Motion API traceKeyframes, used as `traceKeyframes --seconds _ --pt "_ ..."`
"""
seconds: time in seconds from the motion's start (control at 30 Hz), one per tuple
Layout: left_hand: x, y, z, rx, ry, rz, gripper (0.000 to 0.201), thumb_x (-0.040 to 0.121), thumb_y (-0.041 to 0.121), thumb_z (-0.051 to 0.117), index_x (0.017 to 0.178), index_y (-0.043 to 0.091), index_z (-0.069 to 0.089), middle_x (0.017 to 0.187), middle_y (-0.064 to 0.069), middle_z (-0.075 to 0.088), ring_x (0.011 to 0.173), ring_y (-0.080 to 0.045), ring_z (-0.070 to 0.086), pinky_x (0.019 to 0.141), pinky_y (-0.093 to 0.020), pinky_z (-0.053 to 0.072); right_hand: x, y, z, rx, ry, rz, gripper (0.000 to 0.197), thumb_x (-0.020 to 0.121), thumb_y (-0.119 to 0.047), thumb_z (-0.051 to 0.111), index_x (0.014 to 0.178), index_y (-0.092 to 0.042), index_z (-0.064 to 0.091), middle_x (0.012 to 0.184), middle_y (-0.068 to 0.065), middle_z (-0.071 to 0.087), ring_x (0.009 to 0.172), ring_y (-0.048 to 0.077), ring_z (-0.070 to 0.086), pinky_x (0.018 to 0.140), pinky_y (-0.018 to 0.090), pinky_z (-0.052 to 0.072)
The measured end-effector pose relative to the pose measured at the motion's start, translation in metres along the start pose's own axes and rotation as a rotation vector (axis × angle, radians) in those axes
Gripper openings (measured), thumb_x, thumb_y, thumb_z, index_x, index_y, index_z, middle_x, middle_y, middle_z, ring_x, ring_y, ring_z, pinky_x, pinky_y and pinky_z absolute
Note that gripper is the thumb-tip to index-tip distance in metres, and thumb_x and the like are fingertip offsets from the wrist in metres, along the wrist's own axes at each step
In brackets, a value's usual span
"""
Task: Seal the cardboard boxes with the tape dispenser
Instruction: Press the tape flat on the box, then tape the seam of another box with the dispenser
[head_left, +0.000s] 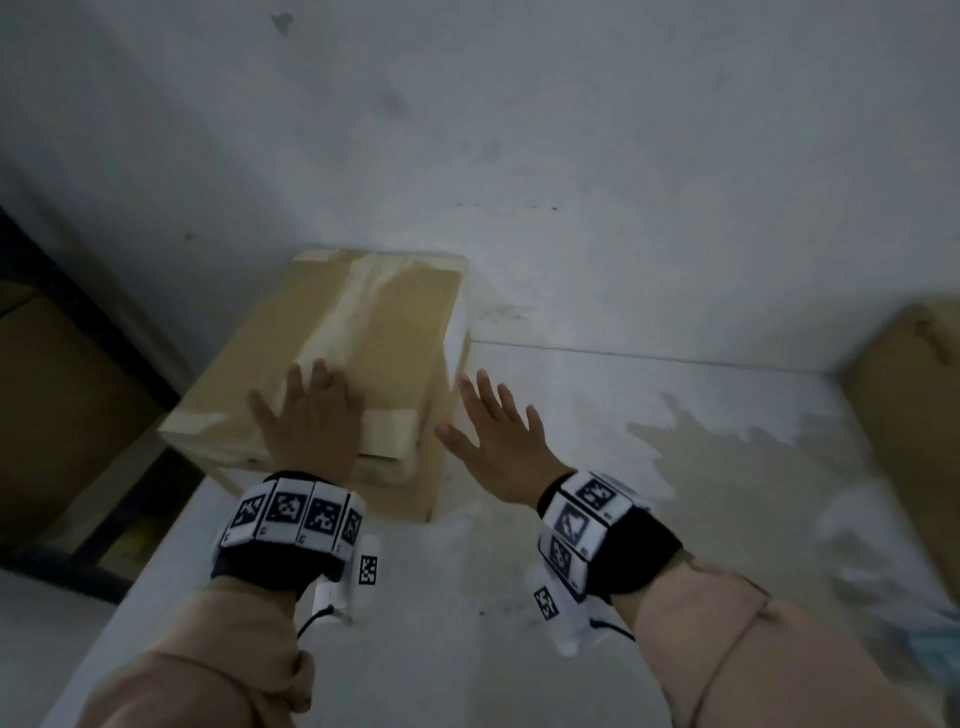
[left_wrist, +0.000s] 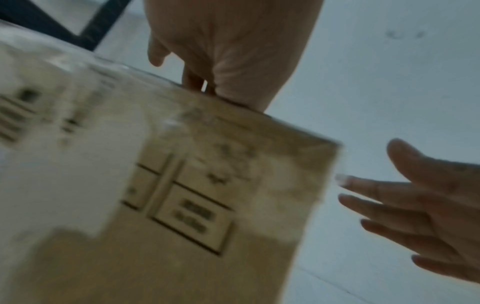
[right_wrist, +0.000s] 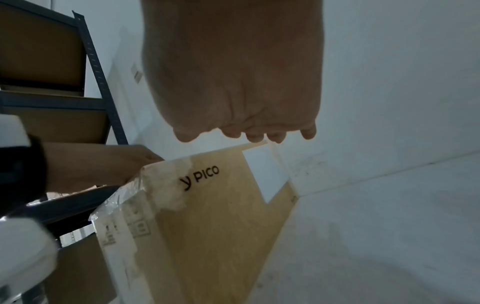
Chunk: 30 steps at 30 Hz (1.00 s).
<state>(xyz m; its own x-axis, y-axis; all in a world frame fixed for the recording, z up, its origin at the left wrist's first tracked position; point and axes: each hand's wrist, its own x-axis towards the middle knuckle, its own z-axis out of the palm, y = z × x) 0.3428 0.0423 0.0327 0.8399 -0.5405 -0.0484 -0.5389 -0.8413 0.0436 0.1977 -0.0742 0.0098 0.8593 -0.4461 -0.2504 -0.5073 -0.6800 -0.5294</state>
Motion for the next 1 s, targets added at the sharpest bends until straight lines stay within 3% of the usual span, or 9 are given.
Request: traceKeyframes --seconds 0.13,0.23,0.4,0.5,0.6,0.73,0.87,0.93,1.0 --pt "-0.026 0.051 0.001 -0.092 0.148 0.123 0.037 0.094 0.018 0.033 0.127 0.014 0.051 0.141 -0.005 0.044 0.136 -0.026 0.028 0.112 -0.052 0.015 -0.06 0.055 0.002 0.05 0.102 0.152 0.068 0.092 -0.06 0.022 0.146 -0.03 -0.005 0.155 -0.002 -0.017 0.142 0.017 -0.016 0.112 0.042 -0.012" --pt "-0.054 0.102 0.007 -0.216 0.174 0.253 0.037 0.094 0.023 0.038 0.128 0.017 0.052 0.147 -0.002 0.039 0.14 -0.023 0.024 0.112 -0.052 0.012 -0.106 0.101 -0.002 0.063 0.2 0.259 0.07 0.089 -0.062 0.021 0.147 -0.027 0.004 0.157 0.0 -0.011 0.142 0.018 -0.015 0.112 0.041 -0.012" --pt "-0.108 0.178 0.031 -0.256 0.021 0.458 0.042 0.094 0.038 0.039 0.134 0.025 0.046 0.153 0.005 0.027 0.144 -0.015 0.013 0.116 -0.051 0.004 -0.196 0.167 0.001 -0.051 0.442 0.291 0.105 0.065 -0.084 -0.01 0.145 -0.023 0.02 0.157 0.004 -0.003 0.14 0.015 -0.016 0.11 0.034 -0.012" --pt "-0.139 0.214 0.048 -0.187 -0.097 0.524 0.044 0.095 0.043 0.035 0.136 0.028 0.042 0.154 0.007 0.024 0.145 -0.013 0.01 0.115 -0.05 -0.002 -0.247 0.208 0.003 -0.155 0.553 0.333 0.076 0.087 -0.07 0.011 0.135 -0.016 0.037 0.152 0.017 0.02 0.139 0.026 0.006 0.11 0.037 0.0" --pt "-0.163 0.246 0.064 -0.137 -0.199 0.572 0.044 0.094 0.044 0.035 0.135 0.03 0.042 0.153 0.008 0.026 0.144 -0.013 0.012 0.115 -0.05 0.0 -0.29 0.249 0.006 -0.167 0.628 0.43 0.07 0.088 -0.067 0.018 0.129 -0.014 0.038 0.142 0.023 0.034 0.129 0.036 0.032 0.104 0.046 0.025" --pt "-0.189 0.286 0.079 -0.081 -0.269 0.611 0.044 0.093 0.044 0.037 0.134 0.029 0.043 0.152 0.007 0.028 0.143 -0.013 0.016 0.116 -0.05 0.002 -0.337 0.291 0.003 -0.094 0.584 0.6 0.092 0.074 -0.079 0.029 0.127 -0.005 0.04 0.12 0.026 0.052 0.101 0.042 0.057 0.079 0.048 0.049" --pt "-0.206 0.319 0.09 -0.083 -0.3 0.595 0.045 0.093 0.045 0.037 0.135 0.029 0.042 0.152 0.008 0.029 0.142 -0.013 0.019 0.116 -0.048 0.003 -0.366 0.323 -0.001 -0.077 0.347 0.584 0.137 0.039 -0.1 0.021 0.143 -0.011 0.022 0.12 0.011 0.054 0.105 0.03 0.055 0.086 0.039 0.044" --pt "-0.211 0.332 0.094 -0.114 -0.292 0.566 0.044 0.093 0.045 0.038 0.134 0.029 0.043 0.151 0.008 0.031 0.141 -0.012 0.024 0.116 -0.047 0.005 -0.373 0.332 -0.002 -0.051 0.249 0.511 0.137 0.038 -0.096 0.035 0.146 -0.016 0.01 0.12 0.004 0.056 0.104 0.023 0.056 0.086 0.034 0.045" --pt "-0.214 0.343 0.094 -0.165 -0.276 0.525 0.043 0.092 0.044 0.041 0.132 0.029 0.047 0.148 0.008 0.036 0.137 -0.012 0.03 0.116 -0.046 0.008 -0.376 0.338 -0.003 -0.085 0.331 0.425 0.121 0.048 -0.085 0.046 0.144 -0.018 0.015 0.102 0.005 0.066 0.084 0.02 0.064 0.072 0.032 0.052"
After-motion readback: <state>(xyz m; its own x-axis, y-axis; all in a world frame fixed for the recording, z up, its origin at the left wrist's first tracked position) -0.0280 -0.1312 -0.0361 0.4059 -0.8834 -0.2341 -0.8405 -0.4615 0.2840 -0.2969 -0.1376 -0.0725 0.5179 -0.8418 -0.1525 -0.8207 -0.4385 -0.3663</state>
